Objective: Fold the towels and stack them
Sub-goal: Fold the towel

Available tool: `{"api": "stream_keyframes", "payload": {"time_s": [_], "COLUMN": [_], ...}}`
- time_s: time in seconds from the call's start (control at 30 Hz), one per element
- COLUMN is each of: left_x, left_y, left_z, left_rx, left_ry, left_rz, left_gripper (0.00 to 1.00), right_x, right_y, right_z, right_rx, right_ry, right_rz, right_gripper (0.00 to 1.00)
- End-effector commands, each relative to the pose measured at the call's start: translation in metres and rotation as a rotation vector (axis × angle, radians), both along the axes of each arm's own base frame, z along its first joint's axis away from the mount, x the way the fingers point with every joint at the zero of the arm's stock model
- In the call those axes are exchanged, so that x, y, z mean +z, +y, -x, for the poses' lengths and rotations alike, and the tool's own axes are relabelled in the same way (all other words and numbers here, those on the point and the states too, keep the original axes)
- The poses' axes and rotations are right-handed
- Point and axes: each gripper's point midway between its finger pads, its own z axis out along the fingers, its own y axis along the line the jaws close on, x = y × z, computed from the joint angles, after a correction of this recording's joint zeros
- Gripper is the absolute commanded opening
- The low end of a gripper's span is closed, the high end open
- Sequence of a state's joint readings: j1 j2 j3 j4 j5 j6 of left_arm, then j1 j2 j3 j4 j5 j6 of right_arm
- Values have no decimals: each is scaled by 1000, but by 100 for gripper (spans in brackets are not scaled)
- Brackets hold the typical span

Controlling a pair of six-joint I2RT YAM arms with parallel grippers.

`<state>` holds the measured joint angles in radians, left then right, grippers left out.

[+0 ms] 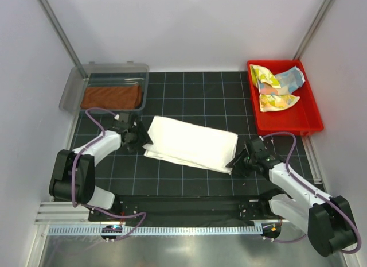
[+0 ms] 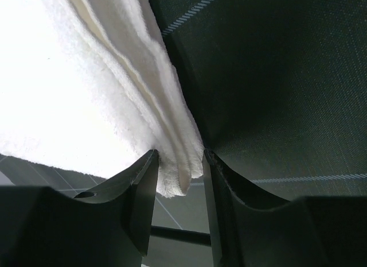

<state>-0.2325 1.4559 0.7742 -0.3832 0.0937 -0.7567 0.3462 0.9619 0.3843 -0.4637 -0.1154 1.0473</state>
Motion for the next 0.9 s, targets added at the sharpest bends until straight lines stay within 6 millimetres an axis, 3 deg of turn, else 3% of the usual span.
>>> {"api": "stream_keyframes", "payload": {"time_s": [0.0,0.1,0.23,0.47,0.63,0.77,0.87], "left_x": [17,14,10,11,12,13,16], "left_y": [1,7,13,14,10,6,8], "left_z": [-27,-29,-30,-35,-36,-35,-34], "left_rx": [34,50,66,77,69,57,66], "left_ry": [-95,-84,-74,-89,-86,-78,-72], "left_rz": [3,-22,-38,-34,-12,6,-6], "left_gripper": [66,65,63,58,42,14,0], "right_x": [11,13,11,12,20,25,29], "right_y": [7,5,4,4,4,5,5], "right_z": [-10,-13,-14,-15,-19,-21,-23], "right_rx": [-25,-35,-46,-44,-39,-37,-33], "right_ry": [-50,-66,-81,-97,-115,-127,-135], "right_rz": [-45,-37,-40,-45,-40,-42,-38], "right_gripper": [44,40,23,16,10,1,1]}}
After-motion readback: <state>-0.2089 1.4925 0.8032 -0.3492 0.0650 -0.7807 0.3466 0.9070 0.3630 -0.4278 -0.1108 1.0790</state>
